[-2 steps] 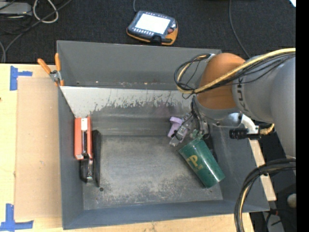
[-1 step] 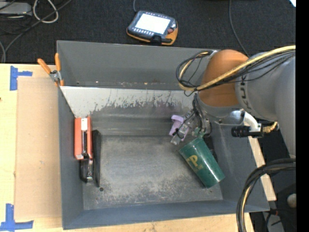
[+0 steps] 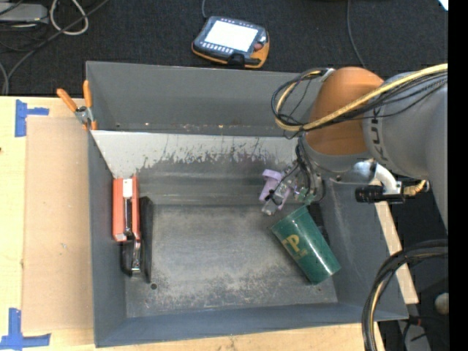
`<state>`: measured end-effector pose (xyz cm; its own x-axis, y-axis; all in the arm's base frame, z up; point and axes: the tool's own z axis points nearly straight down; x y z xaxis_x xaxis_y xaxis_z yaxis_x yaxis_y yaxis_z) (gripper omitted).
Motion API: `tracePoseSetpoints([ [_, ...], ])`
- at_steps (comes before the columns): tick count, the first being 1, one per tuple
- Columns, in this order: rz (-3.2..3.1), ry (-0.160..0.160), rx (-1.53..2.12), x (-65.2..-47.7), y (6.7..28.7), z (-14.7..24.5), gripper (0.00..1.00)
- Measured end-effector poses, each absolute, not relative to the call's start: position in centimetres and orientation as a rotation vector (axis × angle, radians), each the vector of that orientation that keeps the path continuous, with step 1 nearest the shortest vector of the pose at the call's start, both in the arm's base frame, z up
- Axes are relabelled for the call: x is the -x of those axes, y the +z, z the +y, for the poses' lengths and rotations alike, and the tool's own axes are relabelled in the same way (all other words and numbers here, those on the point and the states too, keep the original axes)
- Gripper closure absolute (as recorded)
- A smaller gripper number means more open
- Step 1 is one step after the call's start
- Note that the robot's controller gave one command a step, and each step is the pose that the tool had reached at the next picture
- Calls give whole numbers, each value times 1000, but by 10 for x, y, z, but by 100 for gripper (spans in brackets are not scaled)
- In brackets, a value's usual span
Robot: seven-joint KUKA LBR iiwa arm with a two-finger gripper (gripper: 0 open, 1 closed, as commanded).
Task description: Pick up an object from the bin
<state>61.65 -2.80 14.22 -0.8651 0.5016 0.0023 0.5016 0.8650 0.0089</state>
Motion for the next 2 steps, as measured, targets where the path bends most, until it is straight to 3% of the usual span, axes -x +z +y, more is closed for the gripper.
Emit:
tracePoseSetpoints([
  [2, 3033, 16, -813, -617, 161, -28, 100],
])
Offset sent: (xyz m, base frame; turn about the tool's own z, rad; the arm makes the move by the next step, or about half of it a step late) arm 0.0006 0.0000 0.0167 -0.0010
